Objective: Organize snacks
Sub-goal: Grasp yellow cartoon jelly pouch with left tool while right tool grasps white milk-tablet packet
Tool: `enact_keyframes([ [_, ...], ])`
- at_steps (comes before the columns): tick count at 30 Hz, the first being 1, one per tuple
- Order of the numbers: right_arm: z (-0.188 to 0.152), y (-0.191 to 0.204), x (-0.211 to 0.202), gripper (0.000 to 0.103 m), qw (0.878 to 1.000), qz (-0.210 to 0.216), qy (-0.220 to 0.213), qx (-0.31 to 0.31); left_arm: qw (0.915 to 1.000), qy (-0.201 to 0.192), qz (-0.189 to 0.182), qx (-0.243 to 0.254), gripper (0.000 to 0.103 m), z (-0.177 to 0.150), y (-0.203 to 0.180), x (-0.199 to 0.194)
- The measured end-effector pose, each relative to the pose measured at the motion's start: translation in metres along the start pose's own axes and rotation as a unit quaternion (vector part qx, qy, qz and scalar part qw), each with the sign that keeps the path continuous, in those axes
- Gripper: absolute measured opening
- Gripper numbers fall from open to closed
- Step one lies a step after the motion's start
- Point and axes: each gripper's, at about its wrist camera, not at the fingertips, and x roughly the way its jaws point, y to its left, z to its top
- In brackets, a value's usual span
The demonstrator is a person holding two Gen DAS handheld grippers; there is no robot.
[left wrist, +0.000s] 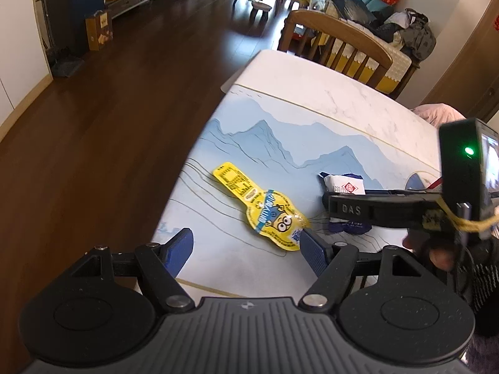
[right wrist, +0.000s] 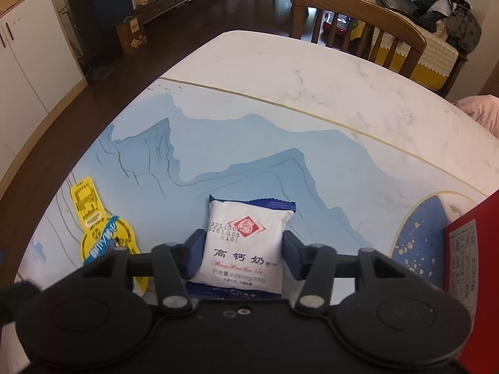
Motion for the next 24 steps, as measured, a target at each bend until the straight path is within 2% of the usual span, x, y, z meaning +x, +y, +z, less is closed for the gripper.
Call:
enact_keyframes([
  [5,-0.009,-0.014,-0.006,0.049,1.000,0.005,0.002,0.000,0.9997,0.018,0.005,-0.013,0.075,0.010,-0.012,0.020],
  [13,-0.031,-0.037,-0.025,0.049,1.000,0.011,0.002,0.015,0.9948,0.056,0.021,-0.082,0.075,0.027,-0.025,0.059],
  [24,-0.048,-0.055,-0.055,0.049,0.999,0.027,-0.014,0.026,0.9912,0.058,0.078,-0.090,0.072,0.029,-0.047,0.083],
])
